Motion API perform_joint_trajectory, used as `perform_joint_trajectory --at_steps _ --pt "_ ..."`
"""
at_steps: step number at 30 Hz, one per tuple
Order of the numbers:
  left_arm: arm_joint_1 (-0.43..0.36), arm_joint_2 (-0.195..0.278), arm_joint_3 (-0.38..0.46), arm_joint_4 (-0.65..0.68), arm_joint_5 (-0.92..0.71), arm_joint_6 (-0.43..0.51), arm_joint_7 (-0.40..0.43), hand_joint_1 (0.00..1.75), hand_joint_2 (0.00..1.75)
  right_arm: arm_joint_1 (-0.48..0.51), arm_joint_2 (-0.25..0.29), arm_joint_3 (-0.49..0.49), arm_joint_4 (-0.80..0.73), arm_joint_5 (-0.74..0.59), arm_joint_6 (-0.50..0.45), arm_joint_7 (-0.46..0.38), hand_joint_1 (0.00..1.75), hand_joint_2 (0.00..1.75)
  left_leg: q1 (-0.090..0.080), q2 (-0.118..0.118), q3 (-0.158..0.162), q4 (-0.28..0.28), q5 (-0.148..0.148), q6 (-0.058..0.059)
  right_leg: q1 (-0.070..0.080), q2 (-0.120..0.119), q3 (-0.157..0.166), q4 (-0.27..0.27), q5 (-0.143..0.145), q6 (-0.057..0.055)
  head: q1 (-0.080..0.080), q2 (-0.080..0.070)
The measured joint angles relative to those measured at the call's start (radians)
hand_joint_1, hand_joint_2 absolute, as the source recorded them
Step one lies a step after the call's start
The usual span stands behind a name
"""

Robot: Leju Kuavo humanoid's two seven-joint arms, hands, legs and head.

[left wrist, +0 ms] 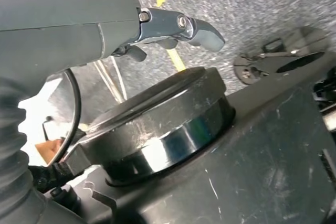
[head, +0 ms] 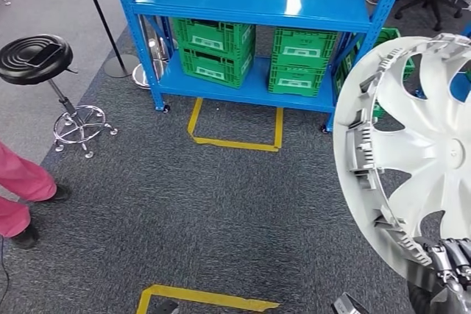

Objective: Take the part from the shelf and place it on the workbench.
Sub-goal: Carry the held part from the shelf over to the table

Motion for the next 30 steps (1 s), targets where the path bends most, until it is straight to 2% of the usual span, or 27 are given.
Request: perform_joint_trajectory --at_steps 1,2,3,4,5,6,8,9,10,11,12,14,16,17,18,19,20,21,23,24,25,27,28,30 --pt "0.000 0.000 0.002 0.000 -0.002 0.000 0.008 0.00 1.75 -0.004 -0.002 0.003 0.003 0.000 0.000 0.005 1.75 1.75 -0.002 0.012 -0.002 0.000 0.001 0.003 0.002 -0.018 -0.032 0.068 -0.036 0.002 0.001 0.000" --pt "-0.001 0.000 0.004 0.000 -0.003 -0.001 0.013 0.00 1.75 -0.006 -0.006 0.005 0.005 0.000 0.000 0.010 1.75 1.75 -0.005 0.025 -0.005 0.000 0.002 0.004 0.002 -0.025 -0.061 0.136 -0.064 0.004 0.001 0.000" --pt "-0.001 0.000 0.006 0.000 -0.005 -0.001 0.017 0.00 1.75 -0.008 -0.010 0.008 0.008 0.000 0.000 0.014 1.75 1.75 -0.007 0.039 -0.006 0.001 0.002 0.004 0.001 -0.027 -0.078 0.179 -0.077 0.006 0.001 0.000" --pt "-0.002 0.000 0.008 0.000 -0.006 -0.001 0.018 0.00 1.75 -0.008 -0.013 0.010 0.010 0.000 0.000 0.017 1.75 1.75 -0.009 0.051 -0.006 0.001 0.002 0.005 0.002 -0.030 -0.076 0.185 -0.071 0.006 0.001 0.000" --pt "-0.002 0.000 0.009 0.000 -0.007 -0.001 0.019 0.00 1.75 -0.008 -0.015 0.012 0.012 0.000 0.000 0.019 1.75 1.75 -0.010 0.063 -0.006 0.001 0.001 0.005 0.002 -0.034 -0.052 0.149 -0.048 0.005 0.001 0.000" --pt "-0.002 -0.001 0.011 0.000 -0.007 -0.001 0.019 0.00 1.75 -0.008 -0.018 0.013 0.013 0.000 0.000 0.021 1.75 1.75 -0.011 0.073 -0.005 0.003 0.000 0.004 0.003 -0.048 -0.010 0.077 -0.015 0.002 0.001 0.000" --pt "-0.003 -0.001 0.013 0.000 -0.008 -0.001 0.020 0.00 1.75 -0.010 -0.021 0.016 0.014 0.000 0.000 0.022 1.75 1.75 -0.016 0.090 -0.004 0.007 -0.005 -0.002 0.011 -0.086 0.067 -0.056 0.024 -0.008 0.000 0.000" --pt "-0.003 -0.001 0.013 0.000 -0.008 -0.001 0.020 0.00 1.75 -0.012 -0.021 0.017 0.014 -0.001 0.000 0.023 1.75 1.75 -0.018 0.097 -0.004 0.010 -0.007 -0.006 0.014 -0.098 0.087 -0.091 0.030 -0.014 0.000 0.000" --pt "-0.003 0.000 0.014 0.000 -0.008 -0.001 0.020 0.00 1.75 -0.012 -0.022 0.018 0.014 -0.001 0.000 0.023 1.75 1.75 -0.020 0.105 -0.004 0.011 -0.008 -0.010 0.017 -0.099 0.091 -0.099 0.028 -0.020 -0.001 0.000" --pt "-0.003 0.000 0.015 0.000 -0.009 0.000 0.020 0.00 1.75 -0.012 -0.022 0.019 0.014 -0.001 0.000 0.024 1.75 1.75 -0.020 0.113 -0.003 0.011 -0.008 -0.013 0.016 -0.087 0.090 -0.099 0.032 -0.025 -0.001 0.000" --pt "-0.003 0.001 0.016 0.000 -0.009 0.000 0.020 0.00 1.75 -0.011 -0.022 0.019 0.014 -0.001 0.000 0.024 1.75 1.75 -0.019 0.114 -0.002 0.013 -0.010 -0.019 0.015 -0.078 0.088 -0.100 0.035 -0.030 -0.001 0.000" --pt "-0.004 0.002 0.018 0.000 -0.010 0.001 0.021 0.00 1.75 -0.012 -0.022 0.020 0.014 -0.001 0.000 0.024 1.75 1.75 -0.014 0.082 -0.015 0.050 -0.043 -0.031 0.010 -0.060 0.084 -0.104 0.042 -0.041 -0.003 0.000" --pt "-0.006 0.003 0.021 0.000 -0.010 0.001 0.021 0.00 1.75 -0.013 -0.022 0.021 0.014 -0.001 0.000 0.024 1.75 1.75 -0.010 0.040 -0.059 0.166 -0.114 -0.040 0.009 -0.043 0.079 -0.105 0.047 -0.049 -0.005 0.000" --pt "-0.008 0.004 0.022 0.000 -0.009 0.000 0.020 0.00 1.75 -0.013 -0.022 0.022 0.014 -0.001 0.000 0.025 1.75 1.75 -0.009 0.031 -0.083 0.236 -0.146 -0.041 0.010 -0.033 0.078 -0.104 0.047 -0.050 -0.005 0.000" --pt "-0.009 0.004 0.024 0.000 -0.010 -0.001 0.019 0.00 1.75 -0.013 -0.023 0.022 0.015 -0.001 0.000 0.026 1.75 1.75 -0.009 0.027 -0.099 0.287 -0.165 -0.042 0.010 -0.022 0.077 -0.104 0.048 -0.051 -0.005 0.000" --pt "-0.010 0.004 0.025 0.000 -0.010 -0.001 0.018 0.00 1.75 -0.013 -0.023 0.022 0.015 -0.001 0.000 0.027 1.75 1.75 -0.009 0.026 -0.099 0.304 -0.162 -0.042 0.010 -0.011 0.077 -0.103 0.048 -0.051 -0.005 0.000" --pt "-0.009 0.004 0.026 0.000 -0.012 0.000 0.017 0.00 1.75 -0.013 -0.023 0.023 0.016 -0.001 0.000 0.029 1.75 1.75 -0.009 0.024 -0.082 0.280 -0.139 -0.040 0.011 0.002 0.078 -0.102 0.048 -0.051 -0.005 0.000" --pt "-0.008 0.004 0.027 0.000 -0.014 0.003 0.016 0.00 1.75 -0.013 -0.023 0.023 0.016 -0.001 0.000 0.031 1.75 1.75 -0.008 0.018 -0.053 0.221 -0.101 -0.037 0.011 0.015 0.079 -0.100 0.048 -0.050 -0.005 0.000" --pt "-0.001 0.003 0.027 0.000 -0.019 0.010 0.012 0.00 1.75 -0.015 -0.024 0.023 0.016 -0.001 0.000 0.033 1.75 1.75 -0.004 -0.028 0.000 0.097 -0.038 -0.032 0.011 0.040 0.074 -0.095 0.050 -0.046 -0.004 0.000" --pt "0.002 0.002 0.027 0.000 -0.019 0.012 0.008 0.00 1.75 -0.016 -0.024 0.024 0.016 -0.001 0.000 0.033 1.75 1.75 -0.002 -0.049 0.012 0.059 -0.024 -0.029 0.010 0.051 0.067 -0.093 0.053 -0.041 -0.003 0.000" --pt "0.003 0.001 0.027 0.001 -0.021 0.014 0.004 0.00 1.75 -0.016 -0.024 0.024 0.016 -0.001 0.000 0.031 1.75 1.75 -0.002 -0.062 0.014 0.044 -0.025 -0.026 0.008 0.062 0.058 -0.091 0.057 -0.034 -0.003 0.000" --pt "0.001 -0.001 0.028 0.001 -0.025 0.014 0.001 0.00 1.75 -0.010 -0.025 0.025 0.015 -0.001 0.000 0.017 1.75 1.75 -0.002 -0.047 0.013 0.027 -0.029 -0.020 0.006 0.080 0.040 -0.090 0.067 -0.019 -0.004 0.000" --pt "0.001 -0.002 0.028 0.001 -0.028 0.014 0.000 0.00 1.75 -0.004 -0.025 0.025 0.013 -0.001 0.000 0.005 1.75 1.75 0.000 -0.034 0.015 0.017 -0.029 -0.016 0.006 0.071 0.031 -0.085 0.065 -0.014 -0.003 0.000" --pt "0.001 -0.004 0.028 0.001 -0.033 0.014 0.000 0.00 1.75 0.004 -0.024 0.025 0.010 -0.001 0.000 -0.020 1.75 1.75 0.002 -0.008 0.019 -0.001 -0.026 -0.005 0.011 0.024 -0.003 -0.030 0.032 -0.008 0.001 0.000"
